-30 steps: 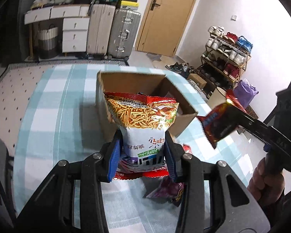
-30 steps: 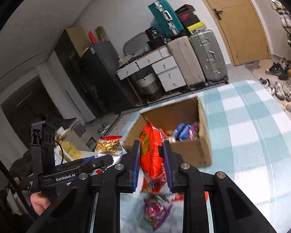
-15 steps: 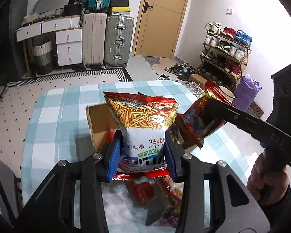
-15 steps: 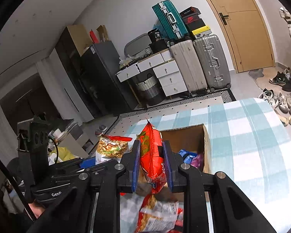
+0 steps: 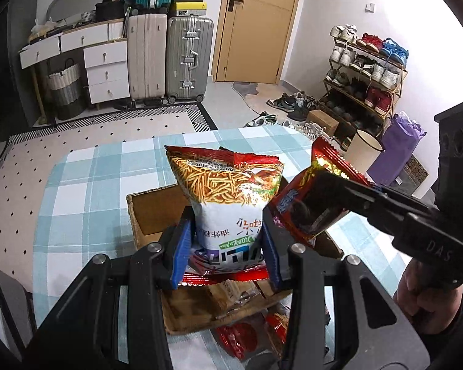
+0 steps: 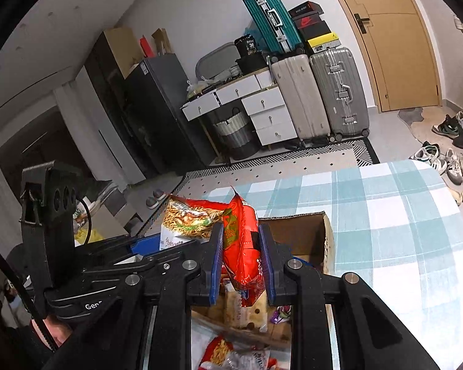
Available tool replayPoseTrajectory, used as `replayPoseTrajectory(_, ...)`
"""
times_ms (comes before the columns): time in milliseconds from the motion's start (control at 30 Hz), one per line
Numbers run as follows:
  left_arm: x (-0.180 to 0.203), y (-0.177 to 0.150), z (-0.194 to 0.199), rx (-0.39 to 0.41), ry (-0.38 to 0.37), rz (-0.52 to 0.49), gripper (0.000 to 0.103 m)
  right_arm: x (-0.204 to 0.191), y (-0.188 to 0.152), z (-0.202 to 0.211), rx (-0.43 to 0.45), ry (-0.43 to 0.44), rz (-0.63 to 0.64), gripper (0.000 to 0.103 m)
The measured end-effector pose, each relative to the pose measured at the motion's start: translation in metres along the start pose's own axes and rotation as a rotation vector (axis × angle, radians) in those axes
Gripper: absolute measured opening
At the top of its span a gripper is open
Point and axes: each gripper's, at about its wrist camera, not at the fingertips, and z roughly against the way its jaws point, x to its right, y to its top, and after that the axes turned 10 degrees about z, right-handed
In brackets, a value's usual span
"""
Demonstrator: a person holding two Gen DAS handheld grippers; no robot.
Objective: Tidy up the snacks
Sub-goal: 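Open both grippers to drop the bags into the box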
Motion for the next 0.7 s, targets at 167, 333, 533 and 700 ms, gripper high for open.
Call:
replayPoseTrajectory(167,-0.007,0.001,-0.022,-0.023,-0.014,0.003,0.038,0.007,-0.002,-0.017,-0.021,0.003,-0.007,0.022)
replayPoseTrajectory(333,-0.014,0.003,-0.033,-0.01,0.01,0.016,0.077,0.014,-0.005,-0.031,-0.049,-0.032,-0.009,0.029)
replayPoseTrajectory(533,-0.026,0.002,-0.025,0.022,0.044,0.035,0.082,0.025,-0.009,-0.023,-0.033,-0.063,-0.037,0.045)
replayPoseTrajectory(700,-0.031,-0.006,-0.011,0.032,0.054,0.047,0.082,0.026,-0.011,-0.005,-0.007,-0.07,-0.038,0.045)
